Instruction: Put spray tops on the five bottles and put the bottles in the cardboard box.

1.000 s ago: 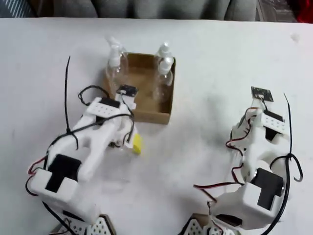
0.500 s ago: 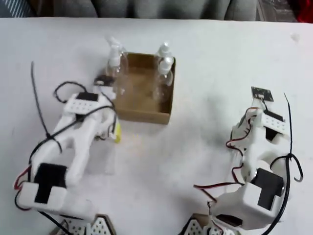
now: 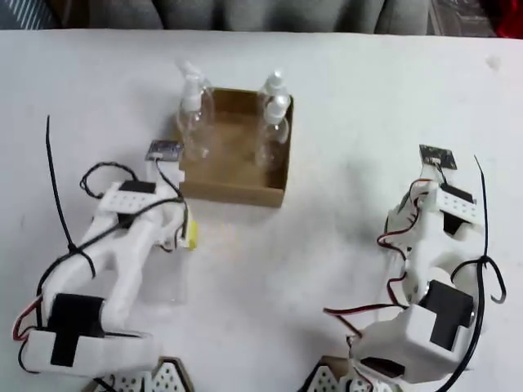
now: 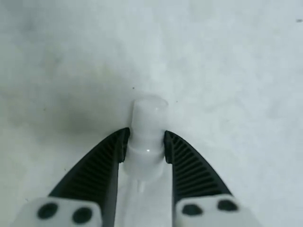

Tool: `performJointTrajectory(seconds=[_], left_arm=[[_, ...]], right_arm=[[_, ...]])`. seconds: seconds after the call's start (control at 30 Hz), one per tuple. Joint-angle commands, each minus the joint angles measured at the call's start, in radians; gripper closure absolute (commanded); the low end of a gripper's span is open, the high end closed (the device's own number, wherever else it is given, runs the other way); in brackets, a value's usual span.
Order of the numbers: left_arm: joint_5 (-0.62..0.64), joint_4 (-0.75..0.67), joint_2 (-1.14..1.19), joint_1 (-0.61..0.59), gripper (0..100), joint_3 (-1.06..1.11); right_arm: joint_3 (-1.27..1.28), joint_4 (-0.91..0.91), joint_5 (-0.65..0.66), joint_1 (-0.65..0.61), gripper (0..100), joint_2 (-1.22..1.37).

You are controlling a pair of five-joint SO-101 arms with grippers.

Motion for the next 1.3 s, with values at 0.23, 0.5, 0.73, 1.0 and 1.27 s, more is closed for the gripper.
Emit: performJointTrajectory(seconds=[0.23,0.5,0.73,1.0,1.27], left_arm=[[-0.126,0.141,-0.062,-0.012,74,-0.055],[-0.167,0.184,-0.062,-0.008,74,-0.068],[-0.167,0.141,-0.059,-0.007,78,-0.041],[-0.167,0.098,-0.059,-0.005,97,-0.034],[-0.143,0.146,-0.064,-0.005,98,-0.094]], right_arm=[[0.003,-0.025,-0.008,0.001,98.3,0.002],[0.003,-0.025,-0.008,0.001,98.3,0.002],[0.003,-0.025,-0.008,0.001,98.3,0.002],[0.003,-0.025,-0.008,0.001,98.3,0.002],[0.003,-0.025,-0.008,0.001,98.3,0.002]])
